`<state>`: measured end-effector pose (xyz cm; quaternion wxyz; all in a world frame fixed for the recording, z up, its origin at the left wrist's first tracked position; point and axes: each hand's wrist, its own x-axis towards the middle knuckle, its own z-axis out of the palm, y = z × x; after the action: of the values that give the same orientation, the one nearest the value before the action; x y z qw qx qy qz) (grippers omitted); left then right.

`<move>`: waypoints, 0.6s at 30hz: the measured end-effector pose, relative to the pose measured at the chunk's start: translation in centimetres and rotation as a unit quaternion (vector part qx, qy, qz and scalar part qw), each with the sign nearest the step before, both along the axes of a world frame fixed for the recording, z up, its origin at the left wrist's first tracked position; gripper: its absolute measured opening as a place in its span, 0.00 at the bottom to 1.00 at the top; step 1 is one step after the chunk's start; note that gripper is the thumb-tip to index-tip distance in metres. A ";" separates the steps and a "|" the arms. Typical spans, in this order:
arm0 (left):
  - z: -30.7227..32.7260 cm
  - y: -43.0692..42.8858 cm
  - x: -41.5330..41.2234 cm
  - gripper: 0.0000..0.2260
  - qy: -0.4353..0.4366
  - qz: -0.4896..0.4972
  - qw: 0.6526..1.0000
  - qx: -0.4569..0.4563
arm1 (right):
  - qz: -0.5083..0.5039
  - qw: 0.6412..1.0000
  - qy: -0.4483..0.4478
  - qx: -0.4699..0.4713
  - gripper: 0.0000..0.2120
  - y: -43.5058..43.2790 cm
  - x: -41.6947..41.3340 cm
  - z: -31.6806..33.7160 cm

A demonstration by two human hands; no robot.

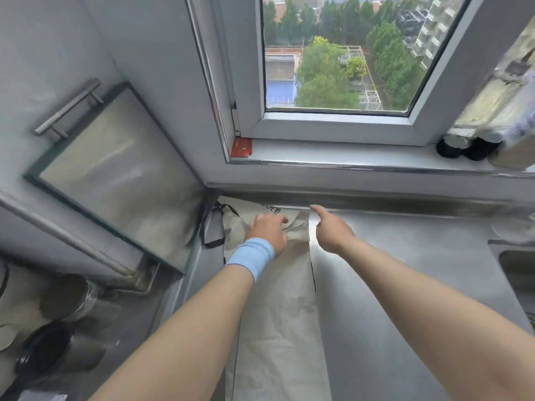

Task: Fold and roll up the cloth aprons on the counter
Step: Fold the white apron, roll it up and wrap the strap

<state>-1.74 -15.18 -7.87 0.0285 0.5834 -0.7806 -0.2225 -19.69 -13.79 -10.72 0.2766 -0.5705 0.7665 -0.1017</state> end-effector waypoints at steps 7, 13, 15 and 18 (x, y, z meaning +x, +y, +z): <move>-0.7 -5.9 -4.4 0.22 -0.081 -0.009 0.988 0.134 | 0.210 0.966 0.151 0.001 0.13 -6.8 -1.3 -2.3; -2.1 -9.6 -5.9 0.10 -0.010 0.077 0.980 0.181 | -0.013 0.980 -0.186 -0.063 0.14 -7.9 -1.0 -3.2; -3.0 -10.1 -6.1 0.08 0.005 0.093 0.974 0.204 | -0.074 0.972 -0.224 -0.013 0.18 -7.1 -0.9 -3.8; -3.6 -10.6 -6.1 0.11 0.015 0.113 0.966 0.232 | -0.077 0.950 -0.277 0.118 0.13 -5.3 -0.1 -4.4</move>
<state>-7.82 -25.77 -11.45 -0.0705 0.6551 -0.6362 -0.4014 -19.76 -19.10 -15.14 0.5349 -0.4228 0.7076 -0.1858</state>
